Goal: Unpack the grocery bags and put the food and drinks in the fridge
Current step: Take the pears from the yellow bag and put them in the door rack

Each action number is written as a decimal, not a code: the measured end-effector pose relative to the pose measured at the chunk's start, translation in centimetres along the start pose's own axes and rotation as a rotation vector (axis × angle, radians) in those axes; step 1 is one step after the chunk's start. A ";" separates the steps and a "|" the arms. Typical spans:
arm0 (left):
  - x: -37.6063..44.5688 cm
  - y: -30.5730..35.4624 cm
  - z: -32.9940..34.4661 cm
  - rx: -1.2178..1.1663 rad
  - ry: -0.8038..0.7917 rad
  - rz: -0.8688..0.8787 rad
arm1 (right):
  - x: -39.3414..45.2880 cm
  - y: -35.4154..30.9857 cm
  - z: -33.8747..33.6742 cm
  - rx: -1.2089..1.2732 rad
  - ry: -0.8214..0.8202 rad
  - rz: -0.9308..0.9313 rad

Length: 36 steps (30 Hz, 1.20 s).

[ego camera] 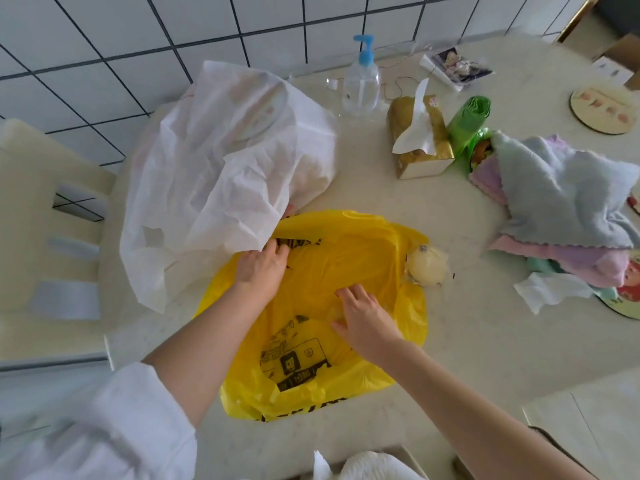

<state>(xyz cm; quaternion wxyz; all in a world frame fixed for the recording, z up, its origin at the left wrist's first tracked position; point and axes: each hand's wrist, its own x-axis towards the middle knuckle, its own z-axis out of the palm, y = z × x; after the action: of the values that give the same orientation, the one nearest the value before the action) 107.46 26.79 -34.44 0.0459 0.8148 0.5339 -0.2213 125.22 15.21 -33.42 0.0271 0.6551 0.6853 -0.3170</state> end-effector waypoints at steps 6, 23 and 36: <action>-0.2 0.0 0.5 0.067 0.084 0.042 | -0.1 0.4 0.9 -0.032 -0.062 -0.023; -8.9 3.7 2.6 -0.806 0.081 -0.066 | -5.2 0.1 4.5 0.146 0.000 -0.116; -12.8 4.6 0.5 -1.223 0.088 -0.242 | -6.9 0.8 1.9 0.447 0.249 0.094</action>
<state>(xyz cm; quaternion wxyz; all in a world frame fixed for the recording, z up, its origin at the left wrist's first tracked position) 107.19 13.81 -30.43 0.4564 0.5833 0.6539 0.1545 126.19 8.21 -32.09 -0.1885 0.7100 0.5649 -0.3758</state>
